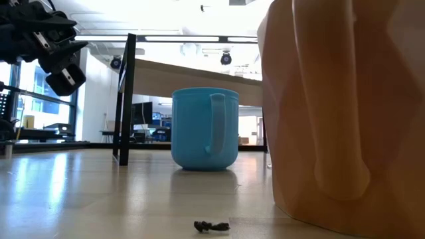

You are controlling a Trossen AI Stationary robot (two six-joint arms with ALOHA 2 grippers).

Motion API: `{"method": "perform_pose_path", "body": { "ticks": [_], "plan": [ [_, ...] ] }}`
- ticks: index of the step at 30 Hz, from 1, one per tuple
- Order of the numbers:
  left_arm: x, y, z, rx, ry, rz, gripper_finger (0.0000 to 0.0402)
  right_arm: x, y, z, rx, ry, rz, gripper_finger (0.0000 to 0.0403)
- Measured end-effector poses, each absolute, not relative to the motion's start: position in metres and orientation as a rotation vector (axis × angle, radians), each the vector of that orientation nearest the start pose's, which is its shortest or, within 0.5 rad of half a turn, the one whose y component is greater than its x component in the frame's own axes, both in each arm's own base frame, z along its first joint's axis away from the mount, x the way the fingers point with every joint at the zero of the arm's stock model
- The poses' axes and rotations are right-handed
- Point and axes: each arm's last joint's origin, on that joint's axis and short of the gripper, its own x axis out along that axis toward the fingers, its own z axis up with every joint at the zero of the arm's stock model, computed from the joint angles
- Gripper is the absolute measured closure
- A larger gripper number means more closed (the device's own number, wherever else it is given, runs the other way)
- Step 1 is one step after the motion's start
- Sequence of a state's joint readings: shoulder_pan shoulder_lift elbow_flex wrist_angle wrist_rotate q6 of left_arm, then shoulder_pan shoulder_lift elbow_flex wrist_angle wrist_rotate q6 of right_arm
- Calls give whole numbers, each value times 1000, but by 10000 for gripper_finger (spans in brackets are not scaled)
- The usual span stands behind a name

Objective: Stack small to large cups/mugs on shelf
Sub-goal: Put the transparent mug on the shelf

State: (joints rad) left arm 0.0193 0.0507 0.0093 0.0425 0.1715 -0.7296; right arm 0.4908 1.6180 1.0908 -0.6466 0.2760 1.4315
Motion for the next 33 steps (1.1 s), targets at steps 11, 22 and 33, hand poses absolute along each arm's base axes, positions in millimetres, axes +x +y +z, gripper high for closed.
{"method": "perform_pose_path", "body": {
  "ticks": [11,22,33],
  "plan": [
    [100,-3,167,-728,55,-145,277,282,143,202,857,994,-571,279],
    [100,-3,167,-729,56,-145,277,279,142,200,848,1027,-589,279],
    [100,-3,167,-729,55,-145,277,280,142,200,857,1019,-581,279]
  ]
}}
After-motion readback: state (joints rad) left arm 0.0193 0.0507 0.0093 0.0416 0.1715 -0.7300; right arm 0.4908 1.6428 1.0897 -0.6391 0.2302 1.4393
